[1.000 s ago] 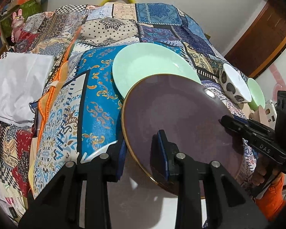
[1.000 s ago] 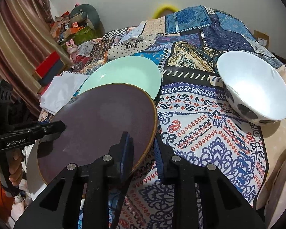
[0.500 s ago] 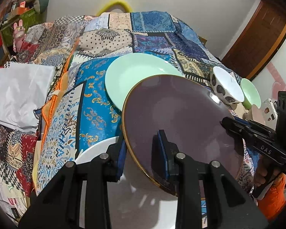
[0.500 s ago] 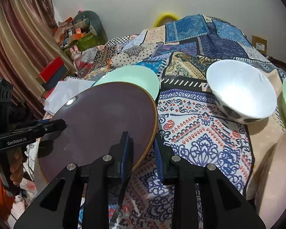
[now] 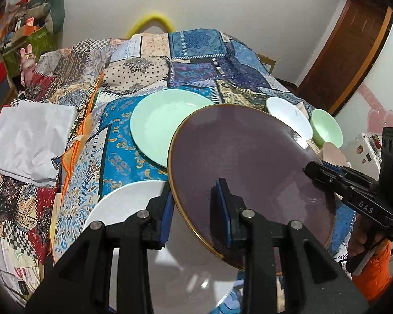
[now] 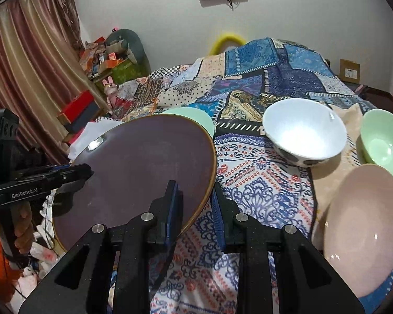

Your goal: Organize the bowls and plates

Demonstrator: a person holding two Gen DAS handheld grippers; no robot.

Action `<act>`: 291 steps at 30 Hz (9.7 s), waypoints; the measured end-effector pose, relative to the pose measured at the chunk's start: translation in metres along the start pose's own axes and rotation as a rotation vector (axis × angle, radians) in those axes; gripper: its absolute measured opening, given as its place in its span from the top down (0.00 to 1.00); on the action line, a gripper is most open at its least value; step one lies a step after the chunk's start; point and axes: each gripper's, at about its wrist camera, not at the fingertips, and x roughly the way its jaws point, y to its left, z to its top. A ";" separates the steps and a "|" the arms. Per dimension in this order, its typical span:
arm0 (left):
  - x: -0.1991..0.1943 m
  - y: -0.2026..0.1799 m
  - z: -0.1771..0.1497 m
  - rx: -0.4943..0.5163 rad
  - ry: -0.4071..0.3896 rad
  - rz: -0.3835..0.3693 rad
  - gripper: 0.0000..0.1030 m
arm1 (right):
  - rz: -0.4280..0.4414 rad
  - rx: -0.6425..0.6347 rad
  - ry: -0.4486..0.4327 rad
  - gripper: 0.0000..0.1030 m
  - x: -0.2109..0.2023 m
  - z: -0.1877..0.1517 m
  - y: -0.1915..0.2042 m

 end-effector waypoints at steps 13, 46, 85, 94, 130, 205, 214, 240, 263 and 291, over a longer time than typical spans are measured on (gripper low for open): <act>-0.023 -0.047 -0.013 0.044 -0.023 -0.009 0.70 | -0.014 0.022 -0.047 0.78 -0.041 -0.017 -0.016; 0.035 -0.099 -0.053 0.065 0.127 -0.044 0.70 | -0.042 0.151 0.038 0.78 -0.045 -0.078 -0.075; 0.032 -0.095 -0.051 0.081 0.117 0.061 0.60 | -0.094 0.128 0.037 0.76 -0.059 -0.078 -0.068; -0.018 -0.075 -0.038 0.085 -0.023 0.128 0.52 | -0.058 0.057 -0.010 0.68 -0.062 -0.060 -0.034; -0.032 0.092 -0.095 -0.090 0.079 0.251 0.43 | 0.038 -0.185 0.165 0.57 0.052 -0.034 0.084; -0.037 0.045 -0.071 -0.149 0.021 0.067 0.73 | 0.058 -0.053 0.148 0.78 0.028 -0.018 0.051; -0.038 0.010 -0.064 -0.100 0.016 0.050 0.73 | 0.046 -0.013 0.111 0.78 0.002 -0.023 0.026; -0.002 -0.074 -0.053 0.021 0.077 -0.012 0.73 | -0.014 0.115 0.076 0.78 -0.042 -0.046 -0.046; 0.049 -0.099 -0.056 0.056 0.183 -0.052 0.72 | -0.056 0.186 0.127 0.77 -0.041 -0.067 -0.083; 0.081 -0.097 -0.059 0.055 0.250 0.012 0.70 | -0.065 0.195 0.138 0.78 -0.036 -0.073 -0.088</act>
